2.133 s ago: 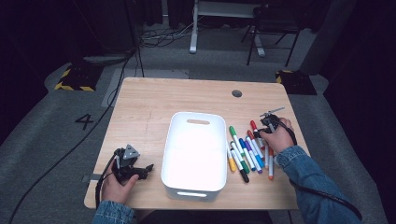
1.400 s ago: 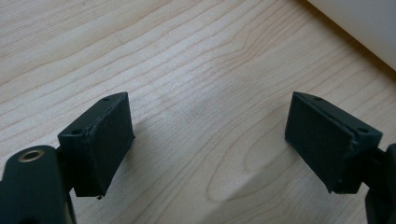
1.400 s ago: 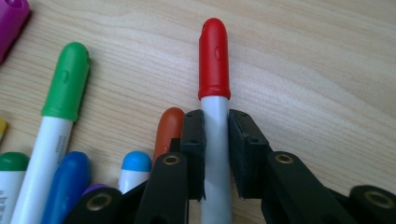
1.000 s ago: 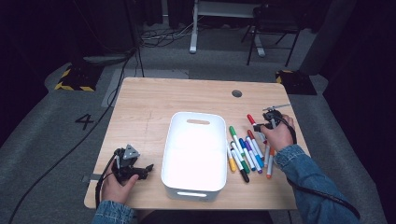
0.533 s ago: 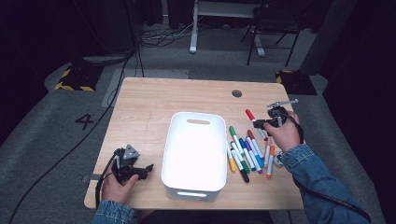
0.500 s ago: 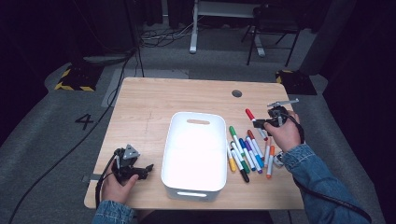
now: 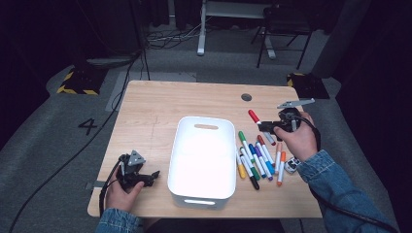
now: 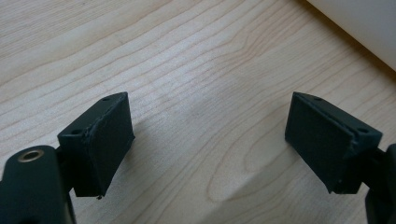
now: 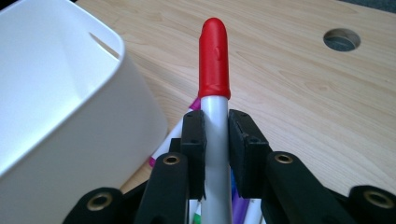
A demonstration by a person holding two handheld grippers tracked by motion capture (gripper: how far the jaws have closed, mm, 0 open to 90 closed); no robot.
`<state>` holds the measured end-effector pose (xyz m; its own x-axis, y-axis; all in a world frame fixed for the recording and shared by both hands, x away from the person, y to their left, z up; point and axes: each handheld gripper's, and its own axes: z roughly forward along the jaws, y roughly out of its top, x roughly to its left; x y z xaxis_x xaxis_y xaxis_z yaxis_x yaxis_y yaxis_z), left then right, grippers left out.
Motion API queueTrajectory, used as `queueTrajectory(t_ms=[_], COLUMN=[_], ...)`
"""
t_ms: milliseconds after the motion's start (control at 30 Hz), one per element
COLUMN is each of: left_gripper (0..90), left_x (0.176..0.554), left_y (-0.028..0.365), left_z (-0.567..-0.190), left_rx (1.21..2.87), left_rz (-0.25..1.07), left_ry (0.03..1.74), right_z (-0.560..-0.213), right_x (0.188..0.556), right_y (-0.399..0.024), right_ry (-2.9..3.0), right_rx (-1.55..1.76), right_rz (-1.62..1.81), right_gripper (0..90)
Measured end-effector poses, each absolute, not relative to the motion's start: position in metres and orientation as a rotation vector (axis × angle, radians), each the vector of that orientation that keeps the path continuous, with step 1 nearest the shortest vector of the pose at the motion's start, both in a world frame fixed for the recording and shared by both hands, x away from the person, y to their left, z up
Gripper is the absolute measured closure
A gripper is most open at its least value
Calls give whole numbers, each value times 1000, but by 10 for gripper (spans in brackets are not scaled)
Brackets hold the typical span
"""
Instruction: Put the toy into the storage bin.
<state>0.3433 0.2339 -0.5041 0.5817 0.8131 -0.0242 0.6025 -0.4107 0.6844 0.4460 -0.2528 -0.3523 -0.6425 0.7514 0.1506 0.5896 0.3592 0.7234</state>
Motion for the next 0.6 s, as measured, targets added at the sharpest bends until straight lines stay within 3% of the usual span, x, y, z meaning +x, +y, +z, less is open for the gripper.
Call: queueTrajectory(t_ms=[600], left_gripper=[155], left_x=[343], left_y=[234], left_z=[-504], left_rx=[2156], left_rz=[412], left_ry=[1121], right_z=[-323], right_x=[417], right_y=[-199], right_ry=[2535], right_rx=[1007], right_rz=[1255], right_gripper=[774])
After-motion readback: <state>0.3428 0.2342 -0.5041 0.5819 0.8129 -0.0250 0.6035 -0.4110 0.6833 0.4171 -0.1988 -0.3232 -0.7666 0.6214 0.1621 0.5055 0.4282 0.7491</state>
